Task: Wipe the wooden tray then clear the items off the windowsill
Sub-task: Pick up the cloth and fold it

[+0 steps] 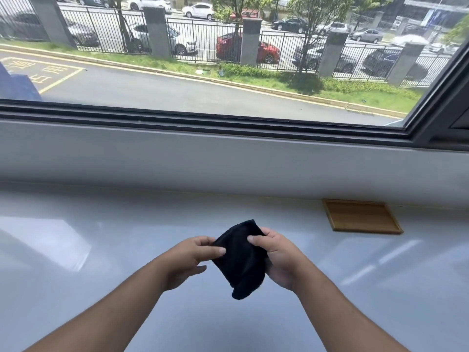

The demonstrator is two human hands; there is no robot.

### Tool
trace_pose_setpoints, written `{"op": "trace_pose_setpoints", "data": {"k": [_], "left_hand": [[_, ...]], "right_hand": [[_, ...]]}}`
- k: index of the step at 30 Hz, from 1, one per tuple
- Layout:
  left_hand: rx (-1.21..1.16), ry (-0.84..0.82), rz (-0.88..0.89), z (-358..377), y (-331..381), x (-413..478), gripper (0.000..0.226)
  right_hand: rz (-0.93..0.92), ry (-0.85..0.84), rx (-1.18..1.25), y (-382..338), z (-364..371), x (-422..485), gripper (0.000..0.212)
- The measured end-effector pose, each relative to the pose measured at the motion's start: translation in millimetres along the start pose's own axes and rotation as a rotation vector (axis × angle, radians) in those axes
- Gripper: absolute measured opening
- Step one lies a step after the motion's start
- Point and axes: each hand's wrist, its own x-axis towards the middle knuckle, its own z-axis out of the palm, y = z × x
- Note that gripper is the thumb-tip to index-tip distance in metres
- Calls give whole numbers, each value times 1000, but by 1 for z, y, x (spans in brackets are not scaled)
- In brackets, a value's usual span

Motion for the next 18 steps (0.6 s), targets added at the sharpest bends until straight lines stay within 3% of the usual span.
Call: {"op": "trace_pose_setpoints", "data": {"k": [5,8,11,15,18], "left_hand": [[-306,160,17,7,-23,34,44],[-356,216,-31,8,-41,56,47],[-295,392,-64,6,-60,80,49],[-39,495,-40,-1,-83,106,52],[524,544,-34,-5,-94,110,56]], "right_hand": [[125,178,196,37,-21,19,29],[233,203,199,66,-29,35,34],[259,260,135,88,-36,54,39],[256,450,-220,111,-42,76,56],[159,559,-856,124,-44,78,62]]}}
